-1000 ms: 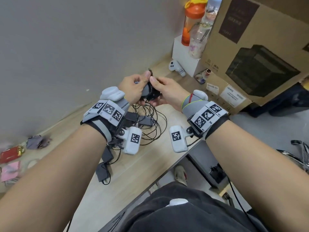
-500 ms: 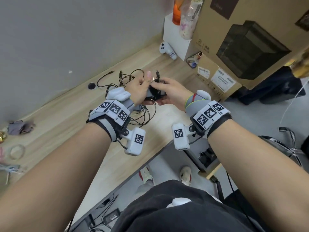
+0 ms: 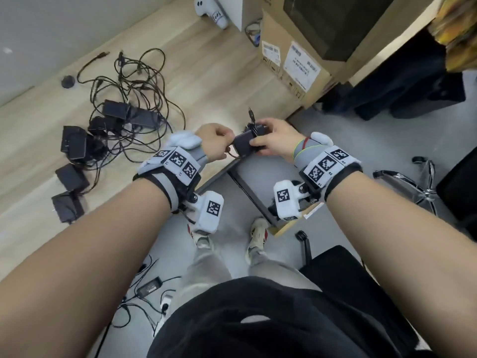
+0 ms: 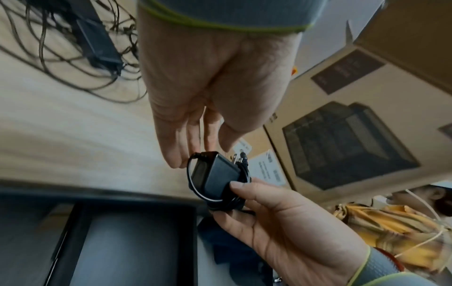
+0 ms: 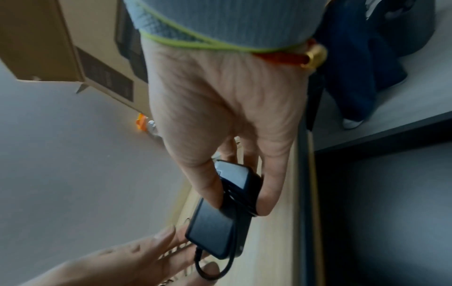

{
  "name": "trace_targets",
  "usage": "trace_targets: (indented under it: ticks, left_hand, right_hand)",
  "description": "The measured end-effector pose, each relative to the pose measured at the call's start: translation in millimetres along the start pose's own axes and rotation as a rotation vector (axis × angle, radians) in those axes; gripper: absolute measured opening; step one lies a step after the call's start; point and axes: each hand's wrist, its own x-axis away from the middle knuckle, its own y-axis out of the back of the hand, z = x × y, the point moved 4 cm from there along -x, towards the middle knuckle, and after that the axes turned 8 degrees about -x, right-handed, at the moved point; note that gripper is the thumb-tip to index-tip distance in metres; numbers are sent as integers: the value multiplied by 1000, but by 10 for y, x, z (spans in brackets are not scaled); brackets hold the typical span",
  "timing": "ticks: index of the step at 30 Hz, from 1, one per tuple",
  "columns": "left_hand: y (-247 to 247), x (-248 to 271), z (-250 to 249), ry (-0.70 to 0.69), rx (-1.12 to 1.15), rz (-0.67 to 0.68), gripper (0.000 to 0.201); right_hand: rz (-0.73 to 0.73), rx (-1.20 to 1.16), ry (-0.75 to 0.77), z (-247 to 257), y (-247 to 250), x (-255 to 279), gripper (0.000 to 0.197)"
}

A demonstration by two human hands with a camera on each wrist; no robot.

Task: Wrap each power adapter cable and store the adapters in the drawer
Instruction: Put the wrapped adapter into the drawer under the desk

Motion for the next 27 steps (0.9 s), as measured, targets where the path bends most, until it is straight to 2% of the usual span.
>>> trace_targets:
  ticks: [4, 8, 14, 22, 27]
  left_hand:
    - [-559, -135, 101, 49, 21, 76, 8]
    - [-1191, -354, 197, 56, -65, 161, 27]
    - [-1965, -689, 384, 48, -211, 285, 30]
    - [-2793, -1133, 638, -24, -403, 429, 51]
    - [-3250, -1381, 771, -9, -517, 446, 57]
  right_hand:
    - [-36, 92, -23, -344, 436, -74, 54]
    - [-27, 152, -63, -826, 851, -286, 53]
    - [-65, 368, -95, -1486, 1320, -645, 53]
    - [-187, 727, -121, -2116, 1810, -968, 56]
    - [-259, 825, -164, -2409, 2009, -1155, 58]
